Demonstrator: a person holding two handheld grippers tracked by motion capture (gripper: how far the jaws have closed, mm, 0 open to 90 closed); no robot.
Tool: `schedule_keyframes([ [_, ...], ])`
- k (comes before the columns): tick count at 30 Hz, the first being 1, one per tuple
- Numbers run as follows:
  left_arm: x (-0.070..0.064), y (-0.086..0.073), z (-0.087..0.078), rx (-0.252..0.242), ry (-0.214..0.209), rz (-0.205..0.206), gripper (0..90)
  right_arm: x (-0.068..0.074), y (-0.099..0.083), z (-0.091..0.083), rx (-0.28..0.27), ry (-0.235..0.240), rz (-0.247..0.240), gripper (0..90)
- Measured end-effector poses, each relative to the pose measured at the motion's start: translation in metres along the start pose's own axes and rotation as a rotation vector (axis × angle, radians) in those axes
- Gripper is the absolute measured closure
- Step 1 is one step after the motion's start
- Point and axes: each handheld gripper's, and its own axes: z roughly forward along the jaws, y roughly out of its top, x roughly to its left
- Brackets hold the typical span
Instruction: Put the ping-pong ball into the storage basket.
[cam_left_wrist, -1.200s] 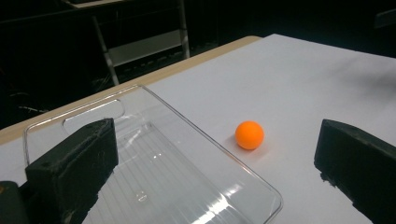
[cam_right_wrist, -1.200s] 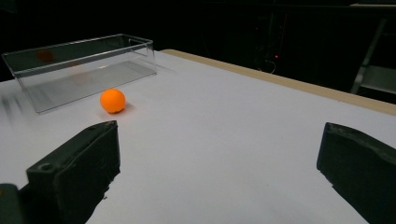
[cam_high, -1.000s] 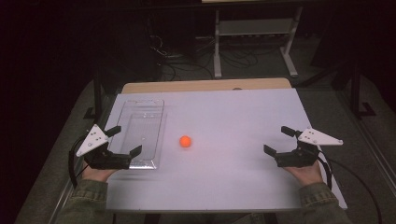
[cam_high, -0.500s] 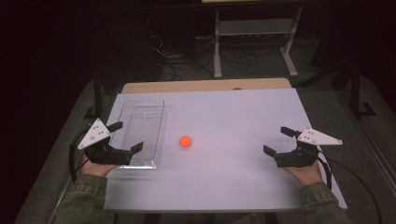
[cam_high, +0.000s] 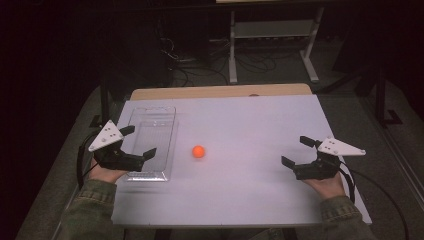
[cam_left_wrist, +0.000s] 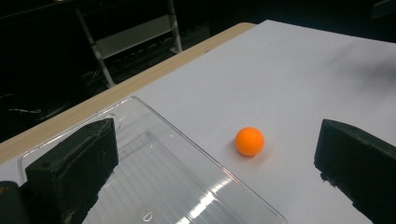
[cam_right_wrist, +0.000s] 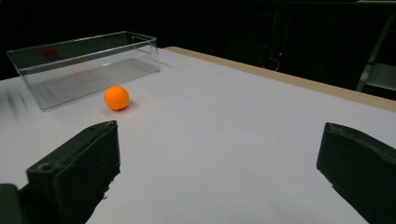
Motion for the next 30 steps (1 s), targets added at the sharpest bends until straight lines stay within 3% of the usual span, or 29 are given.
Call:
schedule_keyframes([
  [6, 0.001, 0.008, 0.006, 0.018, -0.013, 0.019, 0.0, 0.000, 0.000, 0.000, 0.001, 0.003, 0.002, 0.0],
  [19, 0.004, 0.019, 0.014, 0.039, -0.053, 0.021, 0.0, 0.001, 0.000, 0.000, 0.006, 0.007, 0.002, 0.0],
  [30, 0.005, 0.028, 0.024, 0.078, -0.056, 0.048, 0.0, 0.001, -0.001, 0.001, 0.006, 0.009, 0.002, 0.0],
])
